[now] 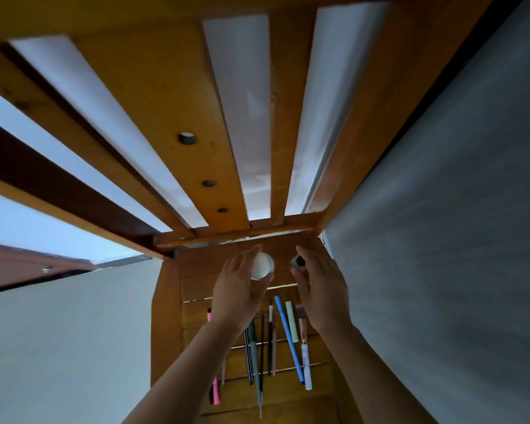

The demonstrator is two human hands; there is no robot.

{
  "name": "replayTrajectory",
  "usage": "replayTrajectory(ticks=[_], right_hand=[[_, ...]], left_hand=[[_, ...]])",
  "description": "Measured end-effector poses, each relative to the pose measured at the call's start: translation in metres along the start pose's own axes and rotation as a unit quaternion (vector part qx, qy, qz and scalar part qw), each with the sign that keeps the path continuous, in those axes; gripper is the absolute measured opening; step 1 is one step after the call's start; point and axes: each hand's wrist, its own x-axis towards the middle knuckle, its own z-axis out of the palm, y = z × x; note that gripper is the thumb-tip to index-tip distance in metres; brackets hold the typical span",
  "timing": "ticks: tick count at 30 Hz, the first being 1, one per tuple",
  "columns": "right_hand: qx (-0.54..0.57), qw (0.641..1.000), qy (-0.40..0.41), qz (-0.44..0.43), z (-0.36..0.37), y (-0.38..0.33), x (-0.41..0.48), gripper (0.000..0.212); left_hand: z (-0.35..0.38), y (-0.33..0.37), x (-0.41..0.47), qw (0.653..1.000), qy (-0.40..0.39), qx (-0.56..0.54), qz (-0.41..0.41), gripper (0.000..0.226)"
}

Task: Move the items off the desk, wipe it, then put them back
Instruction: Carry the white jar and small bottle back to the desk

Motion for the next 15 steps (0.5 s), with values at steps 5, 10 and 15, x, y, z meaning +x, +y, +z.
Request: replayTrajectory(ticks=[5,10,15], right_hand=[[0.045,0.999,0.013,-0.008,-0.082,-0.059,-0.026,0.048],[0.086,0.994,0.046,-0.039,-0.196,-0.15,-0.058,0.05],[0.134,0.973,0.09,-0.165,-0.282,-0.263,-0.089,0.05]], left_hand=[[-0.08,0.052,-0.031,0.998,0.057,-0.002,0.023,0.058],[-0.201,0.12,-0.083,0.991,0.131,-0.03,-0.018,0.066],[-0.339,0.16,-0.161,0.962,0.272,-0.012,0.009,0.069]])
